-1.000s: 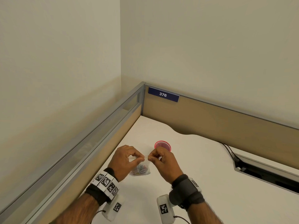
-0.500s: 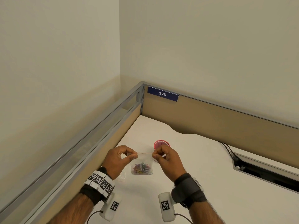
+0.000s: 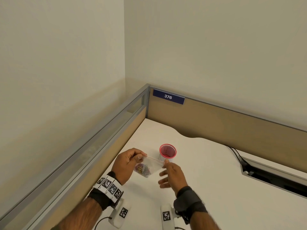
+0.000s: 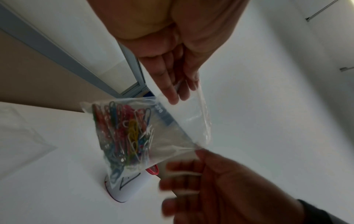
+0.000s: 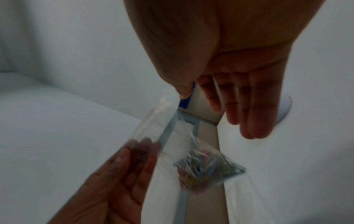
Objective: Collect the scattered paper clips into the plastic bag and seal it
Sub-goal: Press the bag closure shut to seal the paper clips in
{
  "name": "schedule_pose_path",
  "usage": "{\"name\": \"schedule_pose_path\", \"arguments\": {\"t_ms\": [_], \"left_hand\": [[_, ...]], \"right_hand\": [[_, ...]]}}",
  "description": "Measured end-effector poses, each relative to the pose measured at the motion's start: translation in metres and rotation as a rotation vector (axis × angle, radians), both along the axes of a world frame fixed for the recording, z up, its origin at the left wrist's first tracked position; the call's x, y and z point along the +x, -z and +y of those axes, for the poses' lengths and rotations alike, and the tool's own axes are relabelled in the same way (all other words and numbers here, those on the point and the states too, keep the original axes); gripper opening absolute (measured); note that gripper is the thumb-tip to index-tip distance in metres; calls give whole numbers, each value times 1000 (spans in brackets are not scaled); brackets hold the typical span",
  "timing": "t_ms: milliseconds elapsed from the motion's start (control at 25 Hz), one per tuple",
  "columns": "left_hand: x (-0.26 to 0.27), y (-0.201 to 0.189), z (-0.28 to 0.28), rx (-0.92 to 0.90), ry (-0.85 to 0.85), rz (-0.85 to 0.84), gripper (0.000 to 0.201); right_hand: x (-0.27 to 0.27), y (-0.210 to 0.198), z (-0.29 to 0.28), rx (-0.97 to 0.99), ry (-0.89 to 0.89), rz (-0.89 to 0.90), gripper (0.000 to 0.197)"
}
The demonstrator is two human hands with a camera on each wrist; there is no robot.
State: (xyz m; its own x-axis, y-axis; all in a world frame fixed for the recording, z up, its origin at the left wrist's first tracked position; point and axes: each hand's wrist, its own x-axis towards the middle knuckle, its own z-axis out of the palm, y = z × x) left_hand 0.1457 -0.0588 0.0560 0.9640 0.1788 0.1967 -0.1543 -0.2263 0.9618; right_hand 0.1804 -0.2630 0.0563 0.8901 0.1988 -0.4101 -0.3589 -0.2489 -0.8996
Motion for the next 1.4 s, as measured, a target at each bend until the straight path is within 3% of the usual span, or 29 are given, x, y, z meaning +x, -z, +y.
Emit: {"name": "schedule_pose_path", "arguments": {"t_ms": [80, 200, 320, 400, 480, 600, 720, 840, 920, 1040, 1160, 1320, 1400], "left_hand": [[0, 0, -1, 2, 61, -2, 23], [-6, 2, -5, -23, 173, -7, 16], [-12, 7, -6, -61, 210, -21, 22], [-13, 12, -1, -90, 129, -3, 29], [-10, 21, 3, -128, -9, 67, 40], [-5, 28, -6, -311, 3, 311, 67], [-6, 25, -22, -376, 96, 417, 41], [-4, 22, -29, -456, 64, 389, 24], [0, 22, -29, -475, 45, 343, 20], [4, 24, -29, -476, 4, 266, 18], [5, 25, -28, -388, -44, 247, 17], [1, 32, -23, -294, 2, 279, 36], [-2, 33, -21, -229, -10, 298, 35]], "right_hand": [[-9, 8, 6, 61, -25, 216, 51], [-13, 9, 16, 305, -3, 336, 35], [-5, 7, 19, 402, 133, 237, 20], [1, 3, 19, 368, 162, 127, 17], [5, -5, 18, 374, 156, 45, 26], [9, -13, 18, 426, 138, -11, 40], [12, -15, 19, 439, 112, -40, 37], [12, -11, 16, 362, 83, -104, 21], [11, -9, 13, 350, 48, -97, 22], [9, -5, 9, 373, -9, 1, 31], [6, -1, 5, 364, -15, 66, 19], [-2, 3, 4, 415, -1, 123, 23], [-4, 11, 4, 450, 22, 142, 31]]}}
